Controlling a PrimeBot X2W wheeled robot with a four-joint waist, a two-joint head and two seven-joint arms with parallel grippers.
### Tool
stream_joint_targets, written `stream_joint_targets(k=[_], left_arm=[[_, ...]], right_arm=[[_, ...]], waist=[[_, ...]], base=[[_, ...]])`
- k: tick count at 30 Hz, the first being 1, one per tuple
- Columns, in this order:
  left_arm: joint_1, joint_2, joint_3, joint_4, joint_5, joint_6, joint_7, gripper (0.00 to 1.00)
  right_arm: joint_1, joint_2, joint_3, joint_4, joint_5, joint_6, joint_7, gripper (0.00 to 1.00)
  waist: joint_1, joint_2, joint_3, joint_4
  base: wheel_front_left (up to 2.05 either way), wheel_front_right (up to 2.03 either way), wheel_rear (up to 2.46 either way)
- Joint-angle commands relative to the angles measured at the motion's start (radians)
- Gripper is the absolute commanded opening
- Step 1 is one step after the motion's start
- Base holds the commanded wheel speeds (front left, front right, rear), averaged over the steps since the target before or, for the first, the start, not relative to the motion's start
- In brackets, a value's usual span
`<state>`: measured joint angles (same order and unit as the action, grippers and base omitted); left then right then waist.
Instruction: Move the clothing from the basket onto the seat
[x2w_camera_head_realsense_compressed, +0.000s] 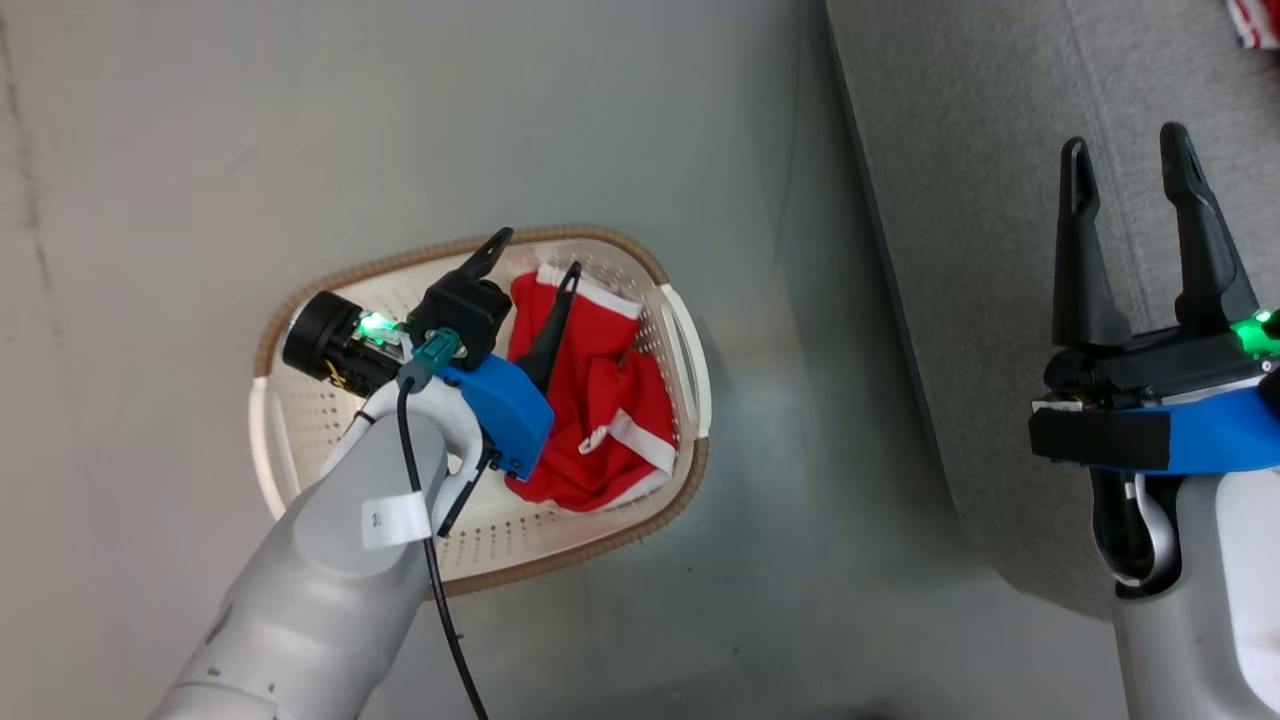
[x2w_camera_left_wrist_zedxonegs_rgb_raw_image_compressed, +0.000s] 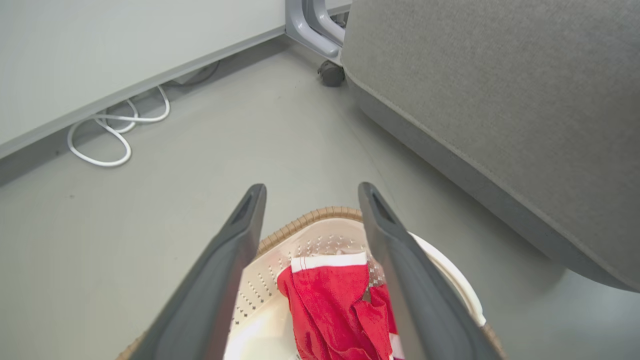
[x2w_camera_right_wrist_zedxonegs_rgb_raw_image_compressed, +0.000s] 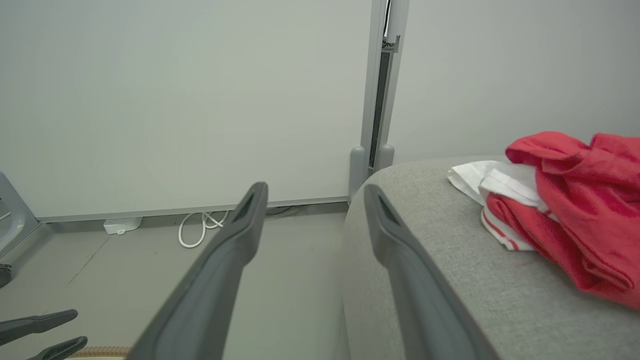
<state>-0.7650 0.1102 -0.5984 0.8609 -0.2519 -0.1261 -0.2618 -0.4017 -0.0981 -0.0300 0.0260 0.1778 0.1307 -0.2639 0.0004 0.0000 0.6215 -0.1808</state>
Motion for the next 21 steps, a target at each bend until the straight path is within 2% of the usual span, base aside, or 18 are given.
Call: stream_joint_targets(k=[1,10,21], left_arm=[[-0.035,0.005,-0.019,0.036,-0.008,-0.006,-0.005,1.0],[-0.179,-0.008,-0.129,0.253,-0.08,-0.003,0.007,1.0],[-0.305,-0.011,-0.2,0.375,-0.189,-0.003,0.117,1.0]], right_arm=[[-0.024,0.006,0.001,-0.009,0.005,0.0,-0.001,1.0],[-0.075,0.007,0.008,-0.044,0.007,0.0,-0.001,1.0],[-0.104,0.006,0.017,-0.101,0.004,0.0,-0.001,1.0]], waist=[[-0.0004,0.0,0.077,-0.03],[-0.0004,0.0,0.206,-0.041],[-0.0004,0.0,0.34,-0.049]], base=[[0.0,0.0,0.0],[0.0,0.0,0.0],[0.0,0.0,0.0]])
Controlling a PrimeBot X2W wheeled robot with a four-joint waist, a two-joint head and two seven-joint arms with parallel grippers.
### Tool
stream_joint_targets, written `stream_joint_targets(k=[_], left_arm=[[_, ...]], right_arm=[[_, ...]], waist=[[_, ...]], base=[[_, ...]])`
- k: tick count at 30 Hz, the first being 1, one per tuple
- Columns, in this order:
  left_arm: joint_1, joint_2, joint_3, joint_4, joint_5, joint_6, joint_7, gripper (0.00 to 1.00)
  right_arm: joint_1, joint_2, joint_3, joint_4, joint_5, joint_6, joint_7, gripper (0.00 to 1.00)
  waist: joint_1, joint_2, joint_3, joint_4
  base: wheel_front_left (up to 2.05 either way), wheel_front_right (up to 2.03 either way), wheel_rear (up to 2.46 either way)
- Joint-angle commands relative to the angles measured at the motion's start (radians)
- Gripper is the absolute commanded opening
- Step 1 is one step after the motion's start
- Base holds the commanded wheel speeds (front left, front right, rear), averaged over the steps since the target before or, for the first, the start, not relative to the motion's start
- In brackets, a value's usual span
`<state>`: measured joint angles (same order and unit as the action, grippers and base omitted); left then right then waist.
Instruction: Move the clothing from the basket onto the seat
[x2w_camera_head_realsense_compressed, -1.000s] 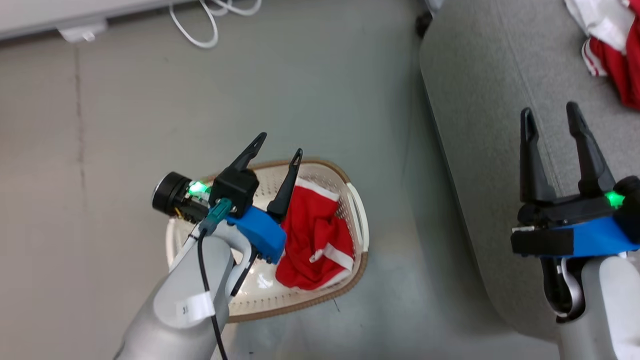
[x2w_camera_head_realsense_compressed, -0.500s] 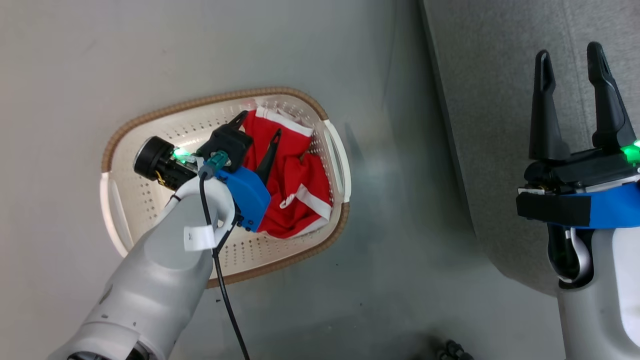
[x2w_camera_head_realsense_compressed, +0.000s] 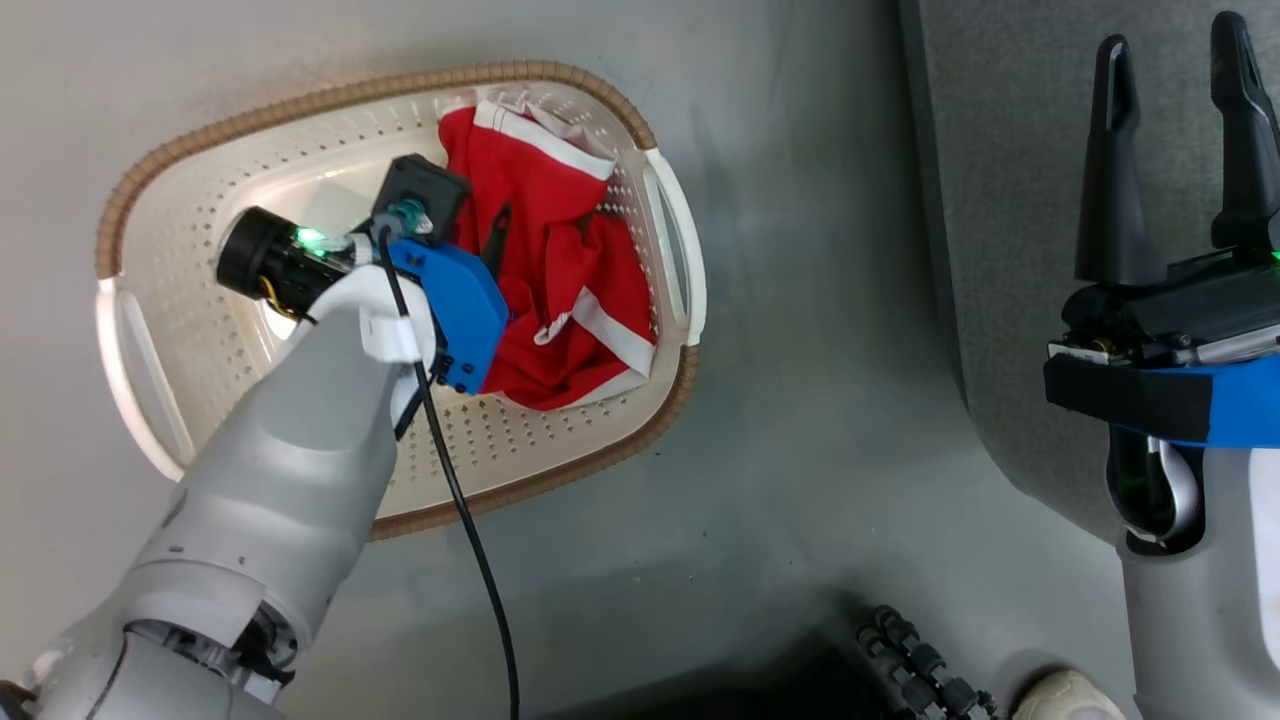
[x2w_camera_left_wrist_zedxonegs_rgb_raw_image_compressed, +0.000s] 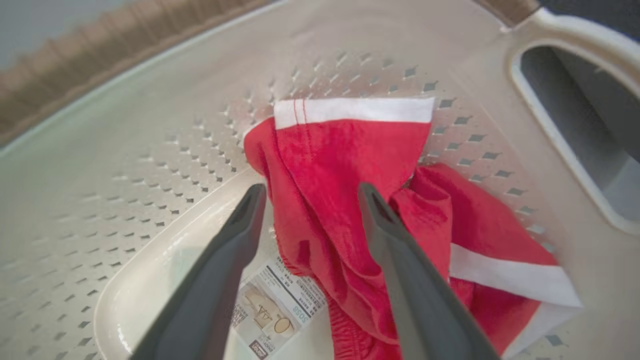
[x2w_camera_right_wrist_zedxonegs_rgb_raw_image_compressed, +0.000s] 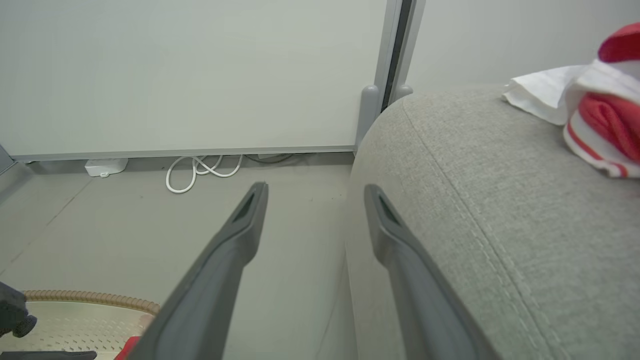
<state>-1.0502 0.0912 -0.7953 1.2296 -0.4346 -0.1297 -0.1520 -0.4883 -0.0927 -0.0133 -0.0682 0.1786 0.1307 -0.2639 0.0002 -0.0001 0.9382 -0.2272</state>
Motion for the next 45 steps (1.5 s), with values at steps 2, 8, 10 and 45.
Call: stream_joint_targets(k=[2,8,10,45], left_arm=[[-0.037,0.007,-0.005,0.016,-0.021,0.0,0.025,1.0],[-0.063,0.003,-0.012,0.031,-0.072,0.0,0.069,1.0],[-0.075,-0.001,-0.013,0.032,-0.088,0.0,0.077,1.0],[-0.075,-0.004,-0.309,-0.099,-0.368,0.0,0.007,0.0]], right_arm=[[-0.02,-0.002,0.001,-0.015,0.004,0.0,-0.001,1.0],[-0.015,-0.006,0.0,-0.039,0.002,0.0,-0.001,1.0],[-0.013,-0.005,0.003,-0.046,-0.001,0.0,-0.001,1.0],[-0.002,-0.029,-0.011,-0.057,-0.048,0.0,-0.001,1.0]], waist=[[-0.0002,0.0001,0.042,-0.003],[-0.0002,0.0001,0.088,-0.001],[-0.0002,0.0001,0.102,0.0],[-0.0002,0.0001,0.091,0.095]], base=[[0.0,0.0,0.0],[0.0,0.0,0.0],[0.0,0.0,0.0],[0.03,0.03,0.03]])
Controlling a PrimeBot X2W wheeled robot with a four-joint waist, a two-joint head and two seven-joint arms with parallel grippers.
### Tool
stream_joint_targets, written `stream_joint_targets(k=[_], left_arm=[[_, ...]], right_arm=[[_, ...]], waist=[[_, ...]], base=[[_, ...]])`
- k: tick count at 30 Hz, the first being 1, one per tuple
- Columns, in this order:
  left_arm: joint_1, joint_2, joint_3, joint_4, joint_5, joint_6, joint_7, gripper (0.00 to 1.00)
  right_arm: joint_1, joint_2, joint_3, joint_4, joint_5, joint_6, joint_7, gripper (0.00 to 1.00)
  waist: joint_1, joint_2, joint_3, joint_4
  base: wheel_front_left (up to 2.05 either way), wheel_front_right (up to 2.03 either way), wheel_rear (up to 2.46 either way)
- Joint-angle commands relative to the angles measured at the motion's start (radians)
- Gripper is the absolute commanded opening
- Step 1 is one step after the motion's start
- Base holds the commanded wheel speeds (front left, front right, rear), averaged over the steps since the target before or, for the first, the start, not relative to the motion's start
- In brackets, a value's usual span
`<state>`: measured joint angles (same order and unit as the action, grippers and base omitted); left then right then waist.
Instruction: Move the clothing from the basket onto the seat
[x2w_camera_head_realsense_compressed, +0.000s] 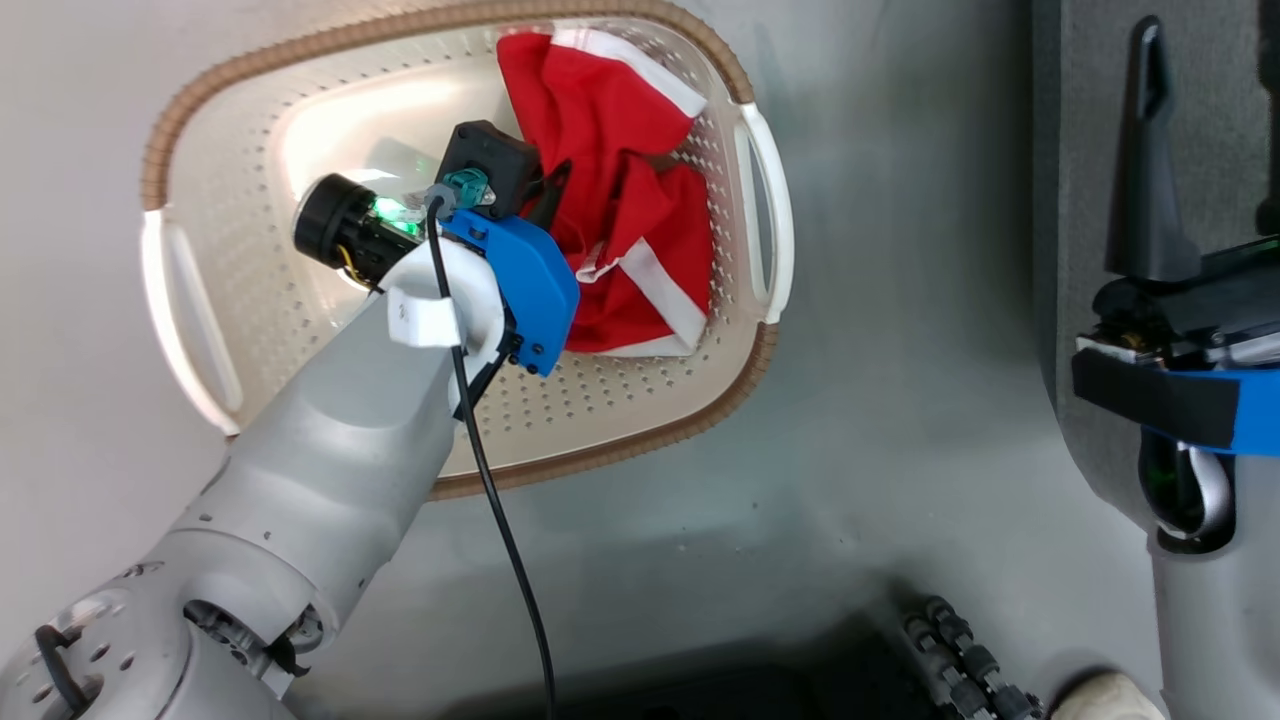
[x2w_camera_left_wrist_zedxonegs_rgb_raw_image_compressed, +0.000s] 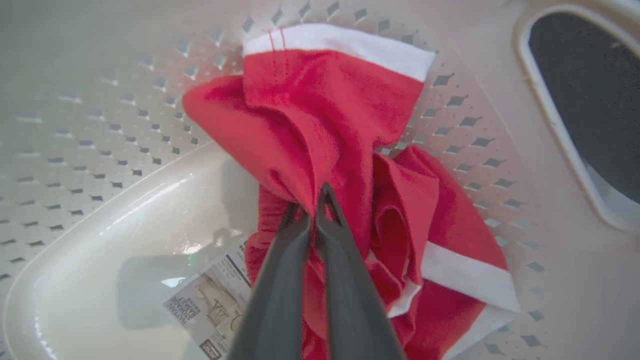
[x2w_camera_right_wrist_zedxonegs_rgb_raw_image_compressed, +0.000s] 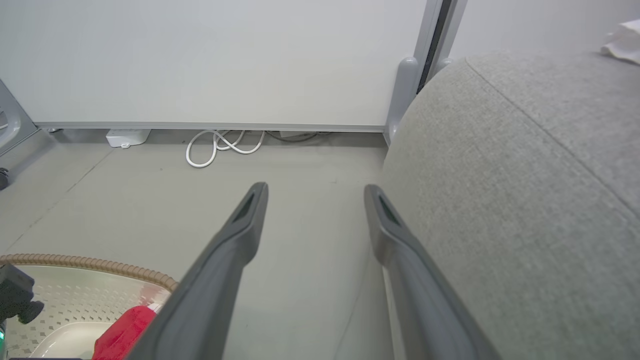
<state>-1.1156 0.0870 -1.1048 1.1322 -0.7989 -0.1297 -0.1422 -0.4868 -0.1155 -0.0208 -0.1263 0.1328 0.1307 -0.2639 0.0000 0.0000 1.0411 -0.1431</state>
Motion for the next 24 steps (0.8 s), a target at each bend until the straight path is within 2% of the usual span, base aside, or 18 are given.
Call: stream_joint_targets(k=[1,9,13,17,24], left_arm=[[-0.004,-0.001,-0.007,-0.007,-0.014,0.0,-0.017,0.0],[0.037,-0.009,-0.058,-0.054,-0.082,0.0,-0.111,0.0],[0.059,-0.002,-0.049,-0.087,-0.101,0.0,-0.123,0.0],[0.089,0.024,0.028,-0.162,-0.062,0.0,-0.124,0.0],[0.194,0.046,0.206,-0.288,0.078,0.0,-0.124,0.0]], right_arm=[[-0.002,-0.01,-0.007,0.004,-0.003,0.0,-0.001,1.0],[0.027,-0.041,-0.019,0.04,-0.004,0.0,-0.001,1.0],[0.05,-0.053,-0.022,0.065,-0.003,0.0,-0.001,1.0],[0.073,-0.061,-0.024,0.087,-0.002,0.0,-0.001,1.0],[0.13,-0.06,-0.023,0.127,0.002,0.0,-0.001,1.0]], waist=[[0.0,0.0,-0.022,0.019],[0.0,0.0,-0.141,0.085],[0.0,0.0,-0.215,0.113],[0.0,0.0,-0.288,0.137],[0.0,0.0,-0.431,0.164]], base=[[0.0,0.0,0.0],[0.0,0.0,0.0],[0.0,0.0,0.0],[0.0,0.0,0.0],[0.0,0.0,0.0]])
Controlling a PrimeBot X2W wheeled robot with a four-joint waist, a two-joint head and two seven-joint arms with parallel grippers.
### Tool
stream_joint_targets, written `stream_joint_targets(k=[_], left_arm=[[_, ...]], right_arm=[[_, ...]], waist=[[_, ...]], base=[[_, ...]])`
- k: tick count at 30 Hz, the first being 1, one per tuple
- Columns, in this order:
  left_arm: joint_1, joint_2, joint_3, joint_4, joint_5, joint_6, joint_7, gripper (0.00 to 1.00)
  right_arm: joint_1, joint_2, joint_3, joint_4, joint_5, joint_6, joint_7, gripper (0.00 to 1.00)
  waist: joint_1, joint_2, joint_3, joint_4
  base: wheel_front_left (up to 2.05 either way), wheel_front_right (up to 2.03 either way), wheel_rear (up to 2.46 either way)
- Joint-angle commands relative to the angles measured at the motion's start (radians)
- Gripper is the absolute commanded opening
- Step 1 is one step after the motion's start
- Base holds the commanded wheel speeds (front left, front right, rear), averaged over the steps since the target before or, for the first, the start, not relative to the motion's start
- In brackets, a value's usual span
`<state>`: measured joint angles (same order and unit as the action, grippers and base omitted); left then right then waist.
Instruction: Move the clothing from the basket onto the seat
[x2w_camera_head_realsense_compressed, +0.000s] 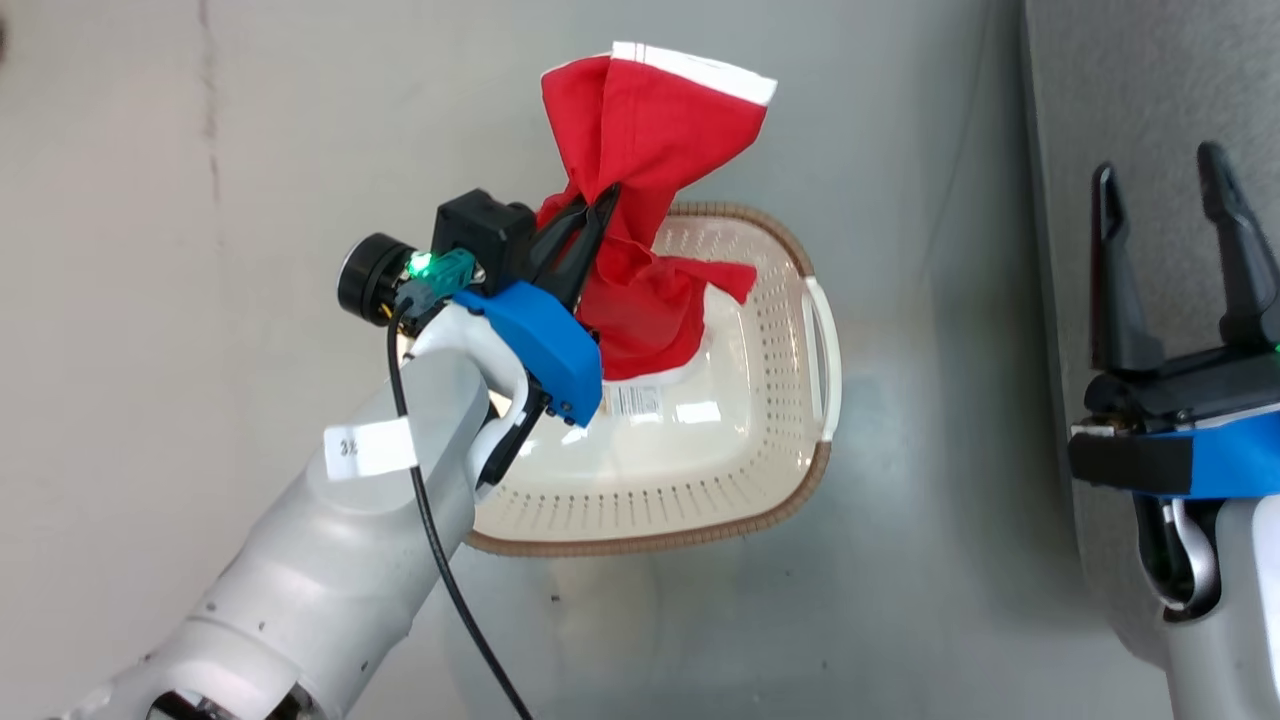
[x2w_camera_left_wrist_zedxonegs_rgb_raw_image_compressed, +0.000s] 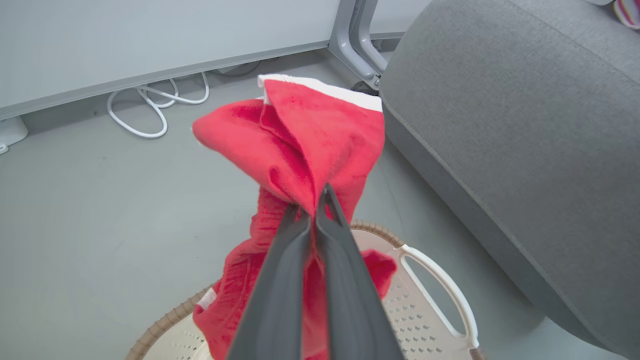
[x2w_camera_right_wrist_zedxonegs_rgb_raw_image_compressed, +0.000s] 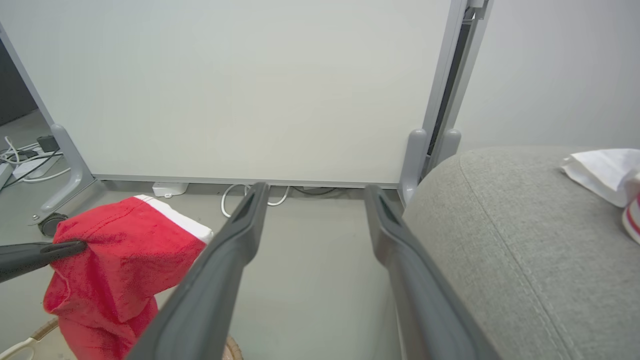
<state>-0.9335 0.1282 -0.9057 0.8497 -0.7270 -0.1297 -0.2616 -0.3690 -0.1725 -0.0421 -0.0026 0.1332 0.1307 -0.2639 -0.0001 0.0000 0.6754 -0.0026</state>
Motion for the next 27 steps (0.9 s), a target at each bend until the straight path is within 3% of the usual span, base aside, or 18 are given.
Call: stream_joint_targets(k=[1,12,27], left_arm=[[0.029,0.005,0.031,-0.021,0.025,0.0,-0.005,0.0],[0.175,-0.001,0.243,-0.176,0.218,0.0,-0.005,0.0],[0.252,-0.017,0.306,-0.281,0.3,0.0,-0.005,0.0]], right_arm=[[0.019,-0.003,0.0,0.01,0.003,0.0,-0.001,1.0],[0.099,0.016,0.026,0.066,0.014,0.0,-0.001,1.0],[0.251,0.055,0.041,0.128,0.018,0.0,-0.001,1.0]], waist=[[0.0001,0.0,-0.087,0.027],[0.0001,0.0,-0.306,0.041],[0.0001,0.0,-0.59,0.055]], base=[[0.0,0.0,0.0],[0.0,0.0,0.0],[0.0,0.0,0.0]])
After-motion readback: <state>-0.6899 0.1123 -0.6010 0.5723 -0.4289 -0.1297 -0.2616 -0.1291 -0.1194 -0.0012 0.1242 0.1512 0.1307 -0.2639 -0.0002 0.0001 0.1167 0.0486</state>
